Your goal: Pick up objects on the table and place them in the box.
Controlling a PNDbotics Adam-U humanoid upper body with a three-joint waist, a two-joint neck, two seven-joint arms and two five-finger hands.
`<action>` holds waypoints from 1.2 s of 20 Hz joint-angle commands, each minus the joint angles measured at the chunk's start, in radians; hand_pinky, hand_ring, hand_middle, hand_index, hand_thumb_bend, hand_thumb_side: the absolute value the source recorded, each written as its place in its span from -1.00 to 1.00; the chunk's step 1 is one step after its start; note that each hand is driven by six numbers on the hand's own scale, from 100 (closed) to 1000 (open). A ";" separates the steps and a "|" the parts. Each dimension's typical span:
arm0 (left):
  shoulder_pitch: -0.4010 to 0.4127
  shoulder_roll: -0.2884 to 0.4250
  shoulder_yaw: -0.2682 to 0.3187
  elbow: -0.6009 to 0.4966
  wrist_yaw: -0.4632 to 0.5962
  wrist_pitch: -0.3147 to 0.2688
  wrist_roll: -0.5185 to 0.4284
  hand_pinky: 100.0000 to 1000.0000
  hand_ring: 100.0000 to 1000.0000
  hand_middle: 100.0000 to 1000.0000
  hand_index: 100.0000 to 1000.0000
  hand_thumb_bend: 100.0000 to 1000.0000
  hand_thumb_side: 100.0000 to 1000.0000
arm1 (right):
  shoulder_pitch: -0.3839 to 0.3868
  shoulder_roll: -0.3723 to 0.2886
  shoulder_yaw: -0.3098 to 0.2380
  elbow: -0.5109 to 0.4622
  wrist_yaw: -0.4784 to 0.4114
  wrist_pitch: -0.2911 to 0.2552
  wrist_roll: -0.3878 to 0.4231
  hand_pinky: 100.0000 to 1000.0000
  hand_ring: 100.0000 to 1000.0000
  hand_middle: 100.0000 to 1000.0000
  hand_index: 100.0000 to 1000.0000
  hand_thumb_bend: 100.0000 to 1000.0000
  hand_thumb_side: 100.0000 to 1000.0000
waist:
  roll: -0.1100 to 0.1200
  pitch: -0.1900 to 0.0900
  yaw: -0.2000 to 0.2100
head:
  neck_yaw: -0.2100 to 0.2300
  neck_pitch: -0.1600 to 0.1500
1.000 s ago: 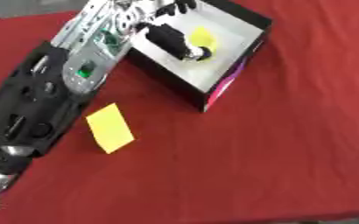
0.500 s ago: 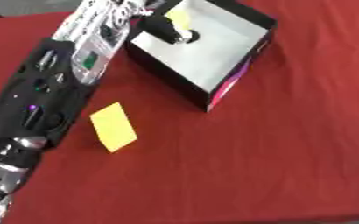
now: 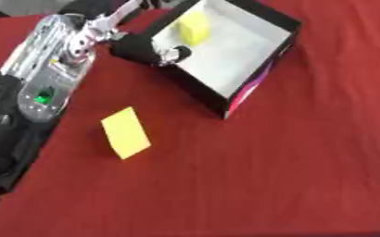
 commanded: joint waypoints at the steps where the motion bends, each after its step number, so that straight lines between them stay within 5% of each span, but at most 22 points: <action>1: 0.021 0.099 -0.024 -0.101 0.056 0.046 -0.053 0.67 0.56 0.44 0.75 0.05 0.04 | -0.003 -0.055 -0.019 -0.011 -0.002 -0.002 -0.005 0.74 0.59 0.50 0.75 0.13 -0.07 | 0.006 -0.040 0.006 | -0.023 -0.001; 5: 0.071 0.213 -0.054 -0.199 0.219 0.163 -0.114 0.69 0.58 0.47 0.76 0.14 0.07 | 0.007 -0.056 -0.021 -0.010 -0.002 -0.001 -0.007 0.74 0.59 0.50 0.75 0.11 -0.07 | 0.008 -0.036 0.012 | -0.037 -0.001; 8: 0.099 0.289 -0.068 -0.274 0.375 0.296 -0.101 0.71 0.59 0.48 0.76 0.23 0.06 | 0.013 -0.057 -0.024 -0.008 -0.002 -0.002 -0.009 0.74 0.59 0.50 0.75 0.10 -0.06 | 0.011 -0.033 0.017 | -0.037 -0.001; 11: 0.128 0.322 -0.086 -0.303 0.434 0.365 -0.078 0.72 0.60 0.48 0.75 0.35 0.06 | 0.016 -0.052 -0.022 -0.004 -0.004 0.000 -0.008 0.74 0.59 0.50 0.75 0.10 -0.06 | 0.014 -0.031 0.022 | -0.036 -0.001; 17: 0.172 0.355 -0.105 -0.293 0.440 0.391 -0.080 0.75 0.63 0.50 0.77 0.51 0.09 | 0.021 -0.044 -0.020 0.002 -0.002 0.001 -0.005 0.74 0.59 0.50 0.75 0.09 -0.06 | 0.014 -0.030 0.025 | -0.030 -0.001; 24: 0.189 0.302 -0.130 -0.153 0.383 0.366 -0.057 0.74 0.62 0.50 0.75 0.51 0.00 | 0.031 -0.036 -0.022 0.007 -0.004 -0.001 -0.006 0.75 0.59 0.50 0.75 0.07 -0.05 | 0.010 -0.029 0.020 | -0.013 -0.001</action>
